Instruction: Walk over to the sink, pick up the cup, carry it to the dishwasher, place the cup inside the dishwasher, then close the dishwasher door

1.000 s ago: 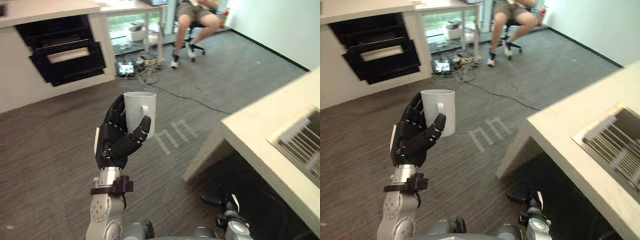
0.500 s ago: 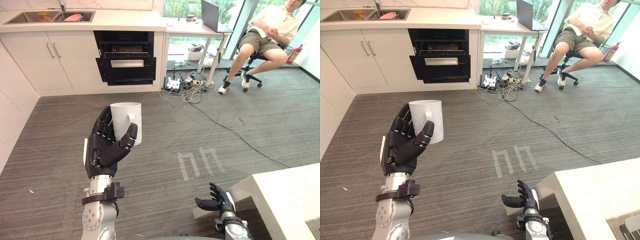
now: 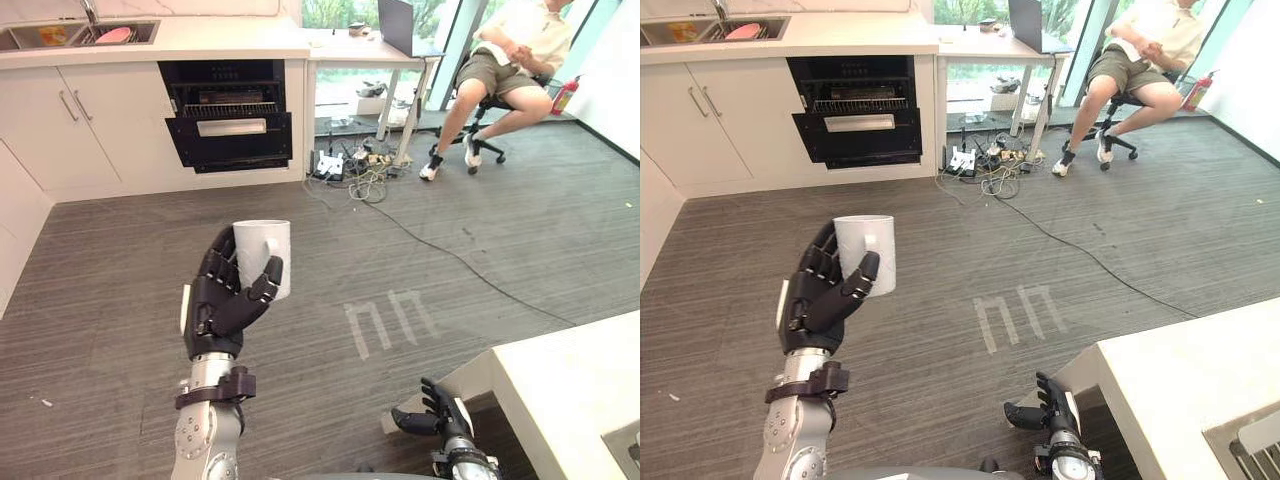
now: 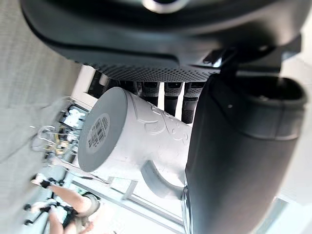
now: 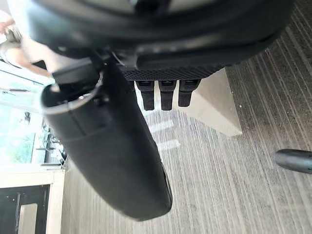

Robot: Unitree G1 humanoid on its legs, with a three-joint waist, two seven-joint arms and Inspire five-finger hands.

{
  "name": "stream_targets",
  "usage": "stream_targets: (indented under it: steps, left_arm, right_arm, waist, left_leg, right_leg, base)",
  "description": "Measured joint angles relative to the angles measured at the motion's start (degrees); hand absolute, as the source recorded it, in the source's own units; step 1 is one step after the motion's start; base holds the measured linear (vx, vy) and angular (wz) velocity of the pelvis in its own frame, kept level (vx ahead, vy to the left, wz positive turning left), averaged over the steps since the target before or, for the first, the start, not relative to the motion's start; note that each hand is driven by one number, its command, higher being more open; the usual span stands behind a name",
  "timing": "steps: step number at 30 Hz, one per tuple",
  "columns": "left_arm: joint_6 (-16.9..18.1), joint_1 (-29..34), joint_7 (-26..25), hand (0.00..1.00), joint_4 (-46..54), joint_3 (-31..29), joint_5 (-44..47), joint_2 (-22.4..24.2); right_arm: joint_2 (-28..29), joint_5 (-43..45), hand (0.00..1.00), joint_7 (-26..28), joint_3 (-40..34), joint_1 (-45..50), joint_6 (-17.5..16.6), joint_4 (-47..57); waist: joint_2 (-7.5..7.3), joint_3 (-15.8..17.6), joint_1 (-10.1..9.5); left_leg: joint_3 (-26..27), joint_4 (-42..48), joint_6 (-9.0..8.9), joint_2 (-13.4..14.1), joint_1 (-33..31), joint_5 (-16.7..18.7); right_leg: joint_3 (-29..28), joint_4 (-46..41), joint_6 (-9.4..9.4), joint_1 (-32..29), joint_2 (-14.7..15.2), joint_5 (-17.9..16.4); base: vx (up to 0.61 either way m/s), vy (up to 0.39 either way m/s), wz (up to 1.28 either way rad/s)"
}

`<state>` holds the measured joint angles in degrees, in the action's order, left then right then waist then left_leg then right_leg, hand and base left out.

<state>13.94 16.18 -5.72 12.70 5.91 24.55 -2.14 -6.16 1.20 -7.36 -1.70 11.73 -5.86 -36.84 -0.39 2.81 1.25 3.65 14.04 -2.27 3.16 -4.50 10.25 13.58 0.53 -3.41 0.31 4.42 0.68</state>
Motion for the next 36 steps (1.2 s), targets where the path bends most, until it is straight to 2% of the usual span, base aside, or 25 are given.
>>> stream_targets:
  steps: [2, 4, 5, 6, 8, 10, 13, 15, 16, 17, 18, 19, 20, 22, 24, 25, 27, 28, 29, 30, 31, 32, 33, 34, 36]
  left_arm:
    - [-0.70, -2.08, -0.54, 0.30, 0.28, -0.03, -0.70, 0.48]
    - [-0.68, -2.42, -0.56, 0.30, 1.12, -0.29, -1.02, 0.63]
    - [-0.68, -2.28, -0.60, 0.30, 1.64, -0.83, -1.00, 0.81]
    - [-0.63, -1.74, -1.08, 0.30, 2.20, -2.13, -0.95, 0.88]
    - [-0.62, -1.34, -1.92, 0.30, 2.19, -2.98, -0.91, 0.92]
    - [-0.33, -0.63, -2.75, 0.30, 2.52, -4.06, -0.84, 0.92]
    - [-0.33, 0.48, -3.09, 0.30, 3.35, -4.30, -0.85, 0.36]
    - [-0.33, 0.84, -2.97, 0.30, 3.46, -3.00, -0.85, 0.79]
    - [-0.34, 1.17, -2.88, 0.30, 3.46, -1.89, -0.85, 0.84]
    - [-0.34, 1.31, -2.57, 0.30, 3.69, -0.58, -0.86, 0.67]
    - [-0.34, 1.28, -2.56, 0.30, 3.80, 0.21, -0.86, 0.37]
    - [-0.34, 1.17, -2.53, 0.30, 3.82, 1.45, -0.89, -0.32]
    - [-0.34, 1.18, -2.37, 0.30, 3.82, 2.51, -0.92, -1.38]
    - [-0.31, 0.99, -2.13, 0.30, 3.79, 3.54, -0.92, -2.07]
    - [-0.28, -0.89, -1.61, 0.30, 3.29, 4.74, -0.89, -2.32]
    - [-0.28, -1.76, -1.55, 0.30, 3.02, 4.88, -0.89, -2.27]
    - [-0.17, -3.91, -1.54, 0.30, 2.61, 5.49, -0.91, -1.87]
    - [0.09, -4.11, -1.54, 0.30, 2.61, 5.43, -0.91, -1.88]
    - [0.43, -4.66, -1.40, 0.30, 1.84, 5.63, -0.92, -1.43]
    - [0.32, -4.97, -1.48, 0.30, 1.62, 5.40, -0.91, -0.43]
    - [0.25, -5.91, -1.47, 0.30, 0.36, 5.33, -0.90, -0.05]
    - [-0.42, -6.39, -1.47, 0.30, -1.60, 5.39, -0.88, 0.99]
    - [-0.69, -5.02, -1.39, 0.30, -1.67, 5.73, -0.87, 1.41]
    - [-0.63, -4.32, -1.13, 0.30, -1.17, 6.11, -0.87, 1.53]
    - [-0.34, -3.93, 0.15, 0.30, 1.32, 6.89, -0.78, 0.93]
  right_arm:
    - [-0.22, 1.44, 0.90, -1.94, -1.29, -2.88, -0.06, 1.99]
    - [-0.42, 1.61, 0.90, -2.94, -2.92, -4.80, -0.49, 2.53]
    - [-0.55, 1.69, 0.90, -3.42, -3.95, -5.75, -0.73, 2.63]
    - [-1.65, 1.99, 0.90, -4.18, -4.66, -7.02, -0.97, 2.69]
    - [-2.38, 2.04, 0.90, -4.47, -5.06, -7.35, -1.19, 3.02]
    - [-2.51, 2.02, 0.90, -4.44, -5.21, -7.75, -1.18, 3.22]
    - [-0.50, 1.94, 0.90, -4.30, -4.97, -9.28, -1.08, 3.18]
    - [-0.18, 1.84, 0.90, -4.24, -4.93, -9.52, -1.07, 3.12]
    - [-0.40, 1.67, 0.90, -4.23, -4.93, -9.52, -1.06, 3.12]
    - [-0.53, 1.51, 0.90, -4.23, -4.91, -9.49, -0.88, 3.09]
    - [-0.44, 1.48, 0.90, -4.24, -4.74, -9.40, -0.69, 3.02]
    - [-0.21, 1.44, 0.90, -4.21, -4.39, -8.93, -0.41, 2.95]
    - [-0.12, 1.42, 0.90, -4.12, -4.05, -8.38, -0.39, 2.94]
    - [-0.06, 1.42, 0.90, -4.06, -3.85, -8.30, -0.42, 2.97]
    - [-0.32, 1.42, 0.90, -4.07, -3.69, -8.29, -0.42, 3.07]
    - [-0.50, 1.41, 0.90, -4.04, -3.56, -8.29, -0.41, 3.13]
    - [-0.67, 1.32, 0.90, -3.77, -3.03, -8.23, -0.35, 4.43]
    - [-0.72, 1.15, 0.90, -3.67, -2.52, -8.20, -0.33, 4.84]
    - [-1.73, 0.80, 0.90, -3.21, -1.83, -7.79, -0.34, 6.32]
    - [-2.18, 0.76, 0.90, -2.66, -1.76, -8.36, -0.17, 6.85]
    - [-2.39, 0.74, 0.90, -2.35, -1.76, -8.76, 0.07, 7.39]
    - [-2.87, 0.72, 0.90, -2.08, -1.62, -7.86, 0.61, 8.71]
    - [-3.00, 0.77, 0.90, -2.35, -0.63, -5.69, 0.60, 11.85]
    - [-2.80, 0.82, 0.90, -2.78, -0.14, -4.46, 0.54, 13.63]
    - [-1.85, 0.95, 0.90, -3.98, -0.16, -3.71, -0.31, 17.76]
  waist:
    - [0.23, 2.64, 0.05]
    - [0.38, 3.65, -0.11]
    - [0.67, 4.31, -0.53]
    - [0.99, 4.98, -1.11]
    - [1.26, 5.03, -1.25]
    - [1.09, 5.09, -2.99]
    - [1.13, 5.10, -3.32]
    - [1.10, 5.12, -3.42]
    - [1.11, 5.11, -2.97]
    - [0.64, 5.46, -1.96]
    - [0.48, 5.68, -1.21]
    - [0.59, 5.92, 0.12]
    - [0.64, 6.01, 1.03]
    - [0.84, 6.43, 1.03]
    - [1.52, 6.82, 1.38]
    - [1.79, 6.98, 1.52]
    - [3.17, 7.66, 2.53]
    - [3.21, 7.62, 2.66]
    - [5.36, 7.24, 2.46]
    - [6.91, 7.32, 2.17]
    - [6.93, 7.42, 2.10]
    - [7.10, 7.91, 2.34]
    - [6.97, 8.11, 1.72]
    - [6.98, 8.11, 1.14]
    - [5.35, 8.42, -0.64]
  left_leg:
    - [-0.23, 2.66, -1.61, -0.55, -2.73, -0.97]
    - [1.12, 3.89, -1.64, -0.13, -4.96, -0.64]
    - [5.16, 4.57, -1.10, 1.48, -5.93, 1.11]
    - [13.80, 7.62, 0.92, 6.39, -7.34, 2.42]
    - [21.75, 9.40, 1.58, 10.19, -7.31, 1.39]
    - [21.76, 9.82, 2.47, 8.66, -7.64, 1.63]
    - [20.63, 11.58, 3.95, 6.31, -8.47, 4.15]
    - [20.12, 13.92, 4.57, 5.05, -8.26, 7.28]
    - [19.60, 14.71, 4.94, 3.63, -7.79, 9.19]
    - [18.40, 14.17, 6.08, 1.52, -6.61, 10.69]
    - [17.43, 13.79, 6.58, 0.63, -5.76, 10.97]
    - [15.33, 13.33, 7.52, 0.05, -4.32, 11.42]
    - [13.86, 11.58, 7.65, -0.39, -2.23, 11.63]
    - [13.11, 8.58, 6.57, -0.86, 1.20, 11.44]
    - [10.57, 4.46, 5.54, -1.30, 5.61, 11.83]
    - [9.84, 3.45, 5.09, -1.26, 6.85, 11.99]
    - [5.98, 0.33, 1.44, 0.37, 11.84, 12.99]
    - [5.19, 0.24, 0.45, 0.85, 12.87, 13.41]
    - [3.92, 1.55, -1.75, 3.20, 13.88, 14.62]
    - [3.15, 5.76, -2.81, 5.39, 12.68, 14.24]
    - [3.17, 12.99, -5.63, 6.05, 10.18, 11.59]
    - [3.56, 26.32, -5.11, 8.05, 6.73, 3.29]
    - [5.41, 39.11, -3.90, 11.40, 3.11, -7.71]
    - [6.71, 44.84, -3.23, 13.20, 1.00, -7.04]
    - [11.49, 54.97, 1.61, 15.42, -9.55, 0.29]
  right_leg:
    - [4.53, -0.21, 0.02, 1.13, 0.84, -0.30]
    - [8.83, -0.44, 0.17, 1.81, 1.12, -1.15]
    - [11.19, -0.95, 0.32, 2.00, 1.05, -1.56]
    - [14.49, -2.40, -0.04, 2.01, 1.35, -2.85]
    - [18.24, -5.69, -1.55, 1.89, 3.03, -4.97]
    - [18.49, -8.57, -2.44, 0.86, 5.44, -6.23]
    - [19.84, -9.94, -4.10, 1.24, 8.11, -7.17]
    - [19.84, -16.57, -5.50, 0.33, 11.29, -9.88]
    - [18.66, -24.97, -2.25, -2.11, 14.54, -11.99]
    - [14.22, -35.94, 3.55, -6.65, 17.92, -11.85]
    - [9.93, -40.94, 4.57, -8.93, 18.46, -11.51]
    - [3.08, -46.43, 2.20, -12.05, 16.07, -13.93]
    - [1.66, -47.50, 2.11, -14.41, 13.49, -15.73]
    - [2.26, -44.70, 2.43, -17.69, 10.30, -16.81]
    - [3.61, -35.28, 2.33, -23.64, 6.06, -16.00]
    - [3.95, -31.59, 2.12, -24.99, 5.19, -14.53]
    - [2.26, -19.35, 2.49, -27.33, 1.05, -2.25]
    - [1.14, -17.62, 2.94, -27.31, 0.02, 1.70]
    - [0.08, -19.10, 3.35, -26.74, -2.01, 5.40]
    - [1.06, -21.06, 4.45, -26.35, -3.15, 3.07]
    - [1.47, -23.55, 4.37, -25.47, -3.16, -0.13]
    - [2.34, -23.59, 4.34, -20.45, -3.38, -3.49]
    - [2.22, -20.27, 4.32, -13.21, -4.39, -5.61]
    - [1.93, -18.14, 4.27, -9.54, -5.15, -6.19]
    - [-0.23, -9.77, 4.45, 0.60, -5.55, -6.56]
  base:
    - [-0.12, -0.022, 1.26]
    - [-0.11, 0.003, 1.30]
    - [-0.13, 0.012, 1.29]
    - [-0.11, 0.018, 1.24]
    - [0.00, 0.140, 1.15]
    - [0.05, 0.250, 0.49]
    - [0.08, 0.222, 0.25]
    - [0.11, 0.222, 0.26]
    - [0.14, 0.225, 0.36]
    - [0.15, 0.217, 0.50]
    - [0.21, 0.183, 0.76]
    - [0.29, 0.116, 0.84]
    - [0.40, 0.106, 0.76]
    - [0.39, 0.073, 0.37]
    - [0.45, 0.037, 0.59]
    - [0.68, -0.025, 0.77]
    - [0.74, -0.069, 0.83]
    - [0.61, -0.100, 0.72]
    - [0.60, -0.089, 0.30]
    - [0.89, -0.136, 0.25]
    - [0.74, -0.113, 0.26]
    - [0.89, -0.167, 0.39]
    - [0.74, -0.137, 0.27]
    - [0.86, -0.119, -0.01]
    - [0.66, -0.024, -0.25]
